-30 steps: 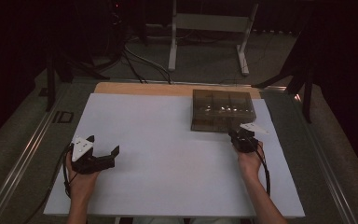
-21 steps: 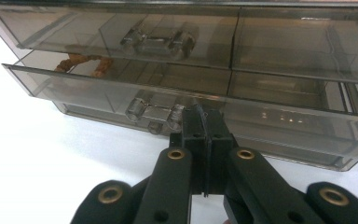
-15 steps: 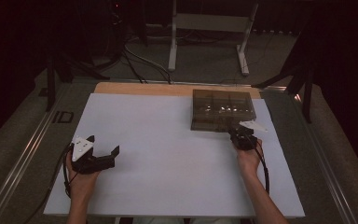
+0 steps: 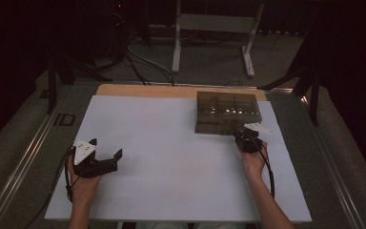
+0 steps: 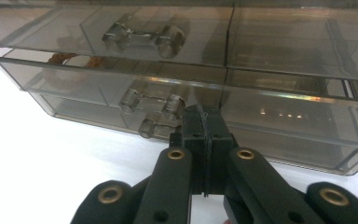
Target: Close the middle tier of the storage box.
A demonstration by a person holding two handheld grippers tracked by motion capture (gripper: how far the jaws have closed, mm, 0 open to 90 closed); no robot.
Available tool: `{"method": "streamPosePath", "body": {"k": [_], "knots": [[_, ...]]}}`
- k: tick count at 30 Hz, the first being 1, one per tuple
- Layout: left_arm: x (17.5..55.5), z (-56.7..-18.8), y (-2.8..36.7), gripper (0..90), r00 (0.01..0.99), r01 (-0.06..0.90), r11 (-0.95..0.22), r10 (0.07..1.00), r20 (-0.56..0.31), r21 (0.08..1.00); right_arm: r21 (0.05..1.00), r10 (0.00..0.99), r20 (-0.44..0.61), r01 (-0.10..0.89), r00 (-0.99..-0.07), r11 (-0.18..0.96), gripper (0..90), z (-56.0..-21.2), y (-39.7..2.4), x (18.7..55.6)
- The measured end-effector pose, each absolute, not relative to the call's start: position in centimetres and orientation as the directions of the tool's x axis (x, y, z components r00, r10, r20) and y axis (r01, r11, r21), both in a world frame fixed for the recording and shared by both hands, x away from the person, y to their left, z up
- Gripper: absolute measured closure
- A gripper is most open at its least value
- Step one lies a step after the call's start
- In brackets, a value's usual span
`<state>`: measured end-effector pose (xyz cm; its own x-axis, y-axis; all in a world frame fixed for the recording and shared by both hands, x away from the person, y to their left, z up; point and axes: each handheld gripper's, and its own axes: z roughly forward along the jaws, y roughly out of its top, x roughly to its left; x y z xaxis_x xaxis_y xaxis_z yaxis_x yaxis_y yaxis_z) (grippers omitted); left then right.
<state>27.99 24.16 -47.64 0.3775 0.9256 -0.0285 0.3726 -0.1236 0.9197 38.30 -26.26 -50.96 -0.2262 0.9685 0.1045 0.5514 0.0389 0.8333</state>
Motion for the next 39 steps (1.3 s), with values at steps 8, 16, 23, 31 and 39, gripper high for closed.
{"method": "streamPosePath", "body": {"k": [8, 16, 23, 31, 39], "knots": [[27.99, -47.65, 24.19, 0.9, 0.376, 0.373, -0.125, 0.926, -0.026, 0.919, 0.835, 0.97, 0.102, 0.548, -0.221, 0.037, 90.0, -50.57, -26.15, 38.69], [28.01, -47.67, 24.21, 0.9, 0.375, 0.373, -0.121, 0.927, -0.03, 0.92, 0.831, 0.971, 0.104, 0.555, -0.213, 0.033, 90.0, -50.78, -26.0, 39.01], [28.03, -47.68, 24.17, 0.9, 0.374, 0.375, -0.123, 0.927, -0.028, 0.919, 0.828, 0.971, 0.113, 0.559, -0.21, 0.025, 90.0, -50.89, -25.83, 39.03], [28.09, -47.73, 23.96, 0.9, 0.379, 0.375, -0.13, 0.925, -0.023, 0.918, 0.828, 0.971, 0.117, 0.56, -0.21, 0.021, 90.0, -50.91, -25.86, 39.03], [28.09, -47.72, 24.07, 0.9, 0.377, 0.375, -0.126, 0.926, -0.027, 0.919, 0.827, 0.97, 0.115, 0.561, -0.212, 0.024, 90.0, -50.96, -25.88, 39.05]]}}
